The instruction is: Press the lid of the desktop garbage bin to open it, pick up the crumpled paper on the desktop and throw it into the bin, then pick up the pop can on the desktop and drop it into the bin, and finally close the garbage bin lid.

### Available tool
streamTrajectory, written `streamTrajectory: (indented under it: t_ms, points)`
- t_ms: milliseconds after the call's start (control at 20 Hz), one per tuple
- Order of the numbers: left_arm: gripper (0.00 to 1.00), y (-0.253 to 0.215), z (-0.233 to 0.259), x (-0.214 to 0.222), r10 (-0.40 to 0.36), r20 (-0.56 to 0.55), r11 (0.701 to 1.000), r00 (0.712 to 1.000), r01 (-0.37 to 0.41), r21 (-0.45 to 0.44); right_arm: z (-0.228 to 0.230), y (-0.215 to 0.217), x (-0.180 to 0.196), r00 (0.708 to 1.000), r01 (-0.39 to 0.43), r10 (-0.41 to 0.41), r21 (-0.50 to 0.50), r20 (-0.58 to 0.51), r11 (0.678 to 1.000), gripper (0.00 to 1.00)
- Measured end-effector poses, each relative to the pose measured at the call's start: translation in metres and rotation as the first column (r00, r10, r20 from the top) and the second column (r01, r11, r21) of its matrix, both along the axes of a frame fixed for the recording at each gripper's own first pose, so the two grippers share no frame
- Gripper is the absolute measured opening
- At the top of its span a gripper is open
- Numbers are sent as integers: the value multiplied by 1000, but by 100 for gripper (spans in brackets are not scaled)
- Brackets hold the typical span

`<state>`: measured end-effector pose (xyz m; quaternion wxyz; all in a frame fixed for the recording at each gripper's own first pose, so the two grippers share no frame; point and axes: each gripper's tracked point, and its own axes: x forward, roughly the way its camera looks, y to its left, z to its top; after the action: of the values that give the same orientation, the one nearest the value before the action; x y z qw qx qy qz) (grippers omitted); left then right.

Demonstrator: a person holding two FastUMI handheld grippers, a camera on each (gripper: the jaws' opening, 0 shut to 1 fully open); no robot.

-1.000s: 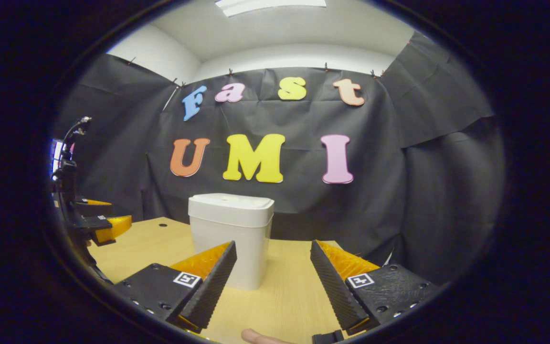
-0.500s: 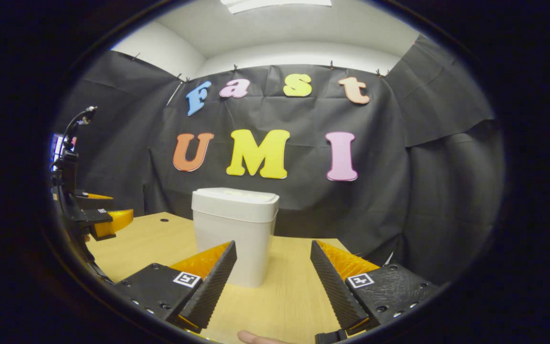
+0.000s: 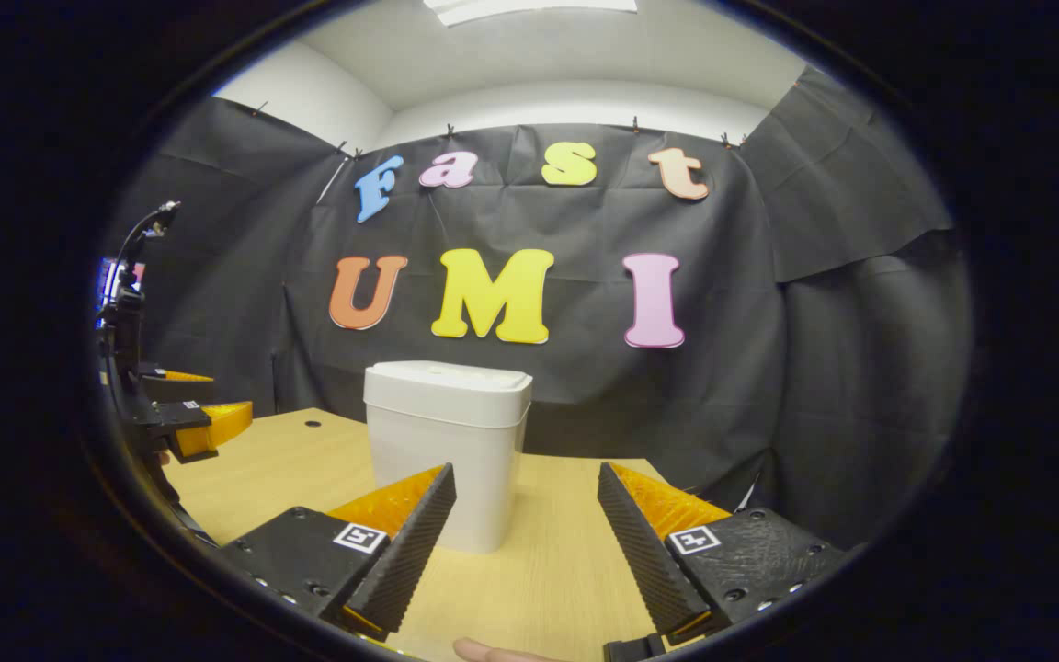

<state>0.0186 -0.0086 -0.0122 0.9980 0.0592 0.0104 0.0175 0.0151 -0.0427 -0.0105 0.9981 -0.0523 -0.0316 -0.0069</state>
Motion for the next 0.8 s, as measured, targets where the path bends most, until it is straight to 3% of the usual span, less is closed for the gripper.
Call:
streamTrajectory:
  t_ms: [800]
  points:
    - [99,-2,-4,3,8,-10,1000,1000,-8,-8,-9,-2,6,1000,10,-10,-11,-23,1000,97]
